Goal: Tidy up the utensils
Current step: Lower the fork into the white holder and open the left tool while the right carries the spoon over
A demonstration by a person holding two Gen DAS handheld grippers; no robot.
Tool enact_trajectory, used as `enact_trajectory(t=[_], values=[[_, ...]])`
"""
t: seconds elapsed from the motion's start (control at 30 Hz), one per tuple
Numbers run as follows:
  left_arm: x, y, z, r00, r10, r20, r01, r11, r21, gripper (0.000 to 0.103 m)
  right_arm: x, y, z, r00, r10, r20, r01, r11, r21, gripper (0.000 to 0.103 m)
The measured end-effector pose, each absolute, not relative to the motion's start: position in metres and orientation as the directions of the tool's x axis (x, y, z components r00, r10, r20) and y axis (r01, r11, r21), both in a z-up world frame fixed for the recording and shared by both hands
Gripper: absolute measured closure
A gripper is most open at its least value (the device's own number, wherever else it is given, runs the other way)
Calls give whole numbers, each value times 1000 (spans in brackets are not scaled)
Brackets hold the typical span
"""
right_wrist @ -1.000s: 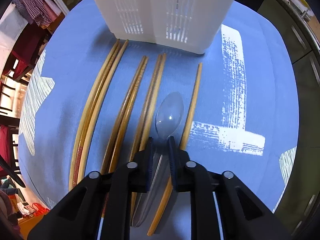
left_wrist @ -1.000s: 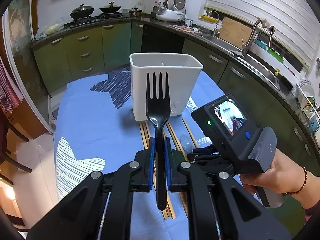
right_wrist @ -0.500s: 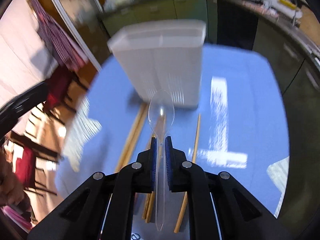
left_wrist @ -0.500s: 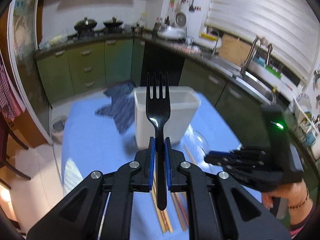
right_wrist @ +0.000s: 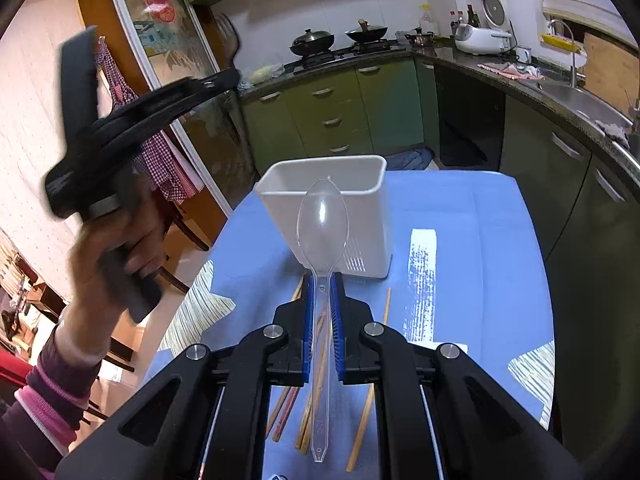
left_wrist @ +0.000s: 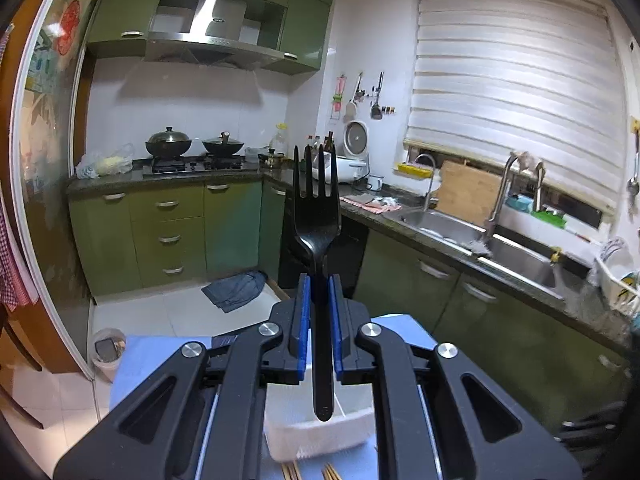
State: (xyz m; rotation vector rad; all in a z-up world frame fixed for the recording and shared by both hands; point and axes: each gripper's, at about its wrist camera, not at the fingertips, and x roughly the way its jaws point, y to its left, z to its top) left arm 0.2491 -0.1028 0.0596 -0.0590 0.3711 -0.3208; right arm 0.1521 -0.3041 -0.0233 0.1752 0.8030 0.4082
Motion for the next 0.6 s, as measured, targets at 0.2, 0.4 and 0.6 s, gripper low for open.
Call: enact_trajectory(t=[0.2,0.4,0.6], values=[[273,-109,21,871,-277,-405,266,960,-84,94,157,-319,-31,626,413,-662,-261,911,321,94],[270,-110,-4,846,-267,-461,272,961,-58,93,162,-316,-16,656,416,-630,-271,909,317,94],[254,-101,-5,834,-273,-479,286,957,-48,80,182,-305,18,701,410,-583,-279,911,304,94]])
